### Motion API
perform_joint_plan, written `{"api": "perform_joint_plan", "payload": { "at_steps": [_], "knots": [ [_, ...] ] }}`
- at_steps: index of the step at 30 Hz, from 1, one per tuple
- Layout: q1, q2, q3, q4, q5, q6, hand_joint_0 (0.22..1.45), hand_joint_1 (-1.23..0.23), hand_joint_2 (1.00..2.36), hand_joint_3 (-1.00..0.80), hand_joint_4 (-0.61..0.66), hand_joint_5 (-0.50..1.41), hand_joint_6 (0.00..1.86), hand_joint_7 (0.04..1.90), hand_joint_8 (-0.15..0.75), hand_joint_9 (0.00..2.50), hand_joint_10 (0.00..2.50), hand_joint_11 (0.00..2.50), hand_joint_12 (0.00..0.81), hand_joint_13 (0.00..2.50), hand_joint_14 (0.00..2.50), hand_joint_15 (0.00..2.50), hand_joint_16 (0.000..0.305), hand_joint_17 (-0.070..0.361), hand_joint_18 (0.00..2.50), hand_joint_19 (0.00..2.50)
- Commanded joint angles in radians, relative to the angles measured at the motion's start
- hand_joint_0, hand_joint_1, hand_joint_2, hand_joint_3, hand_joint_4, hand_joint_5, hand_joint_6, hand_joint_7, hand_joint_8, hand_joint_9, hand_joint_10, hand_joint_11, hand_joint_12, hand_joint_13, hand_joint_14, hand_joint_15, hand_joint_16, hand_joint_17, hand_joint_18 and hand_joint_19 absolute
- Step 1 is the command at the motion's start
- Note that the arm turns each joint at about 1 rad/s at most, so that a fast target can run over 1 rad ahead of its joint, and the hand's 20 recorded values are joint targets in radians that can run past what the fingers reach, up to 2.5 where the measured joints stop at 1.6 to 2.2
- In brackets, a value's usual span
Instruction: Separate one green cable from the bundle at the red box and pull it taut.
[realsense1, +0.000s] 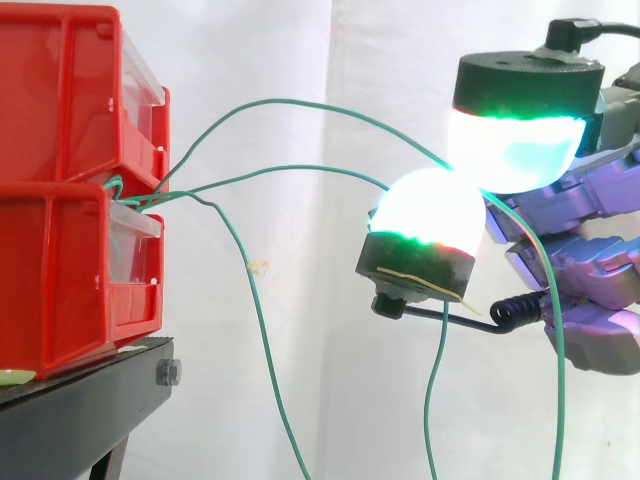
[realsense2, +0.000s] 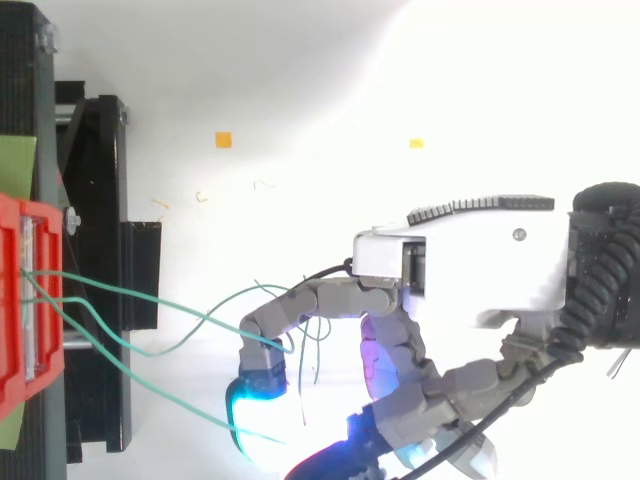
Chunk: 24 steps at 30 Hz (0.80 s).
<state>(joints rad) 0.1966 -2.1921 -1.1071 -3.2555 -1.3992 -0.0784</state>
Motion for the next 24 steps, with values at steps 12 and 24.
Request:
{"api": "perform_joint_plan", "payload": {
  "at_steps": [12,24],
  "knots": [
    [0.000,0.000,0.000,0.000,0.000,0.000,0.74,-0.75,1.02,-0.15,0.09,0.12,0.51,1.14,0.196,1.98,0.02,0.55,0.345,1.56,0.02,0.67,0.044,0.100,1.11,0.62],
    [0.000,0.002,-0.002,0.000,0.000,0.000,0.74,-0.75,1.02,-0.15,0.08,0.12,0.51,1.13,0.206,1.98,0.02,0.55,0.347,1.56,0.02,0.67,0.045,0.102,1.10,0.62]
  ]
}}
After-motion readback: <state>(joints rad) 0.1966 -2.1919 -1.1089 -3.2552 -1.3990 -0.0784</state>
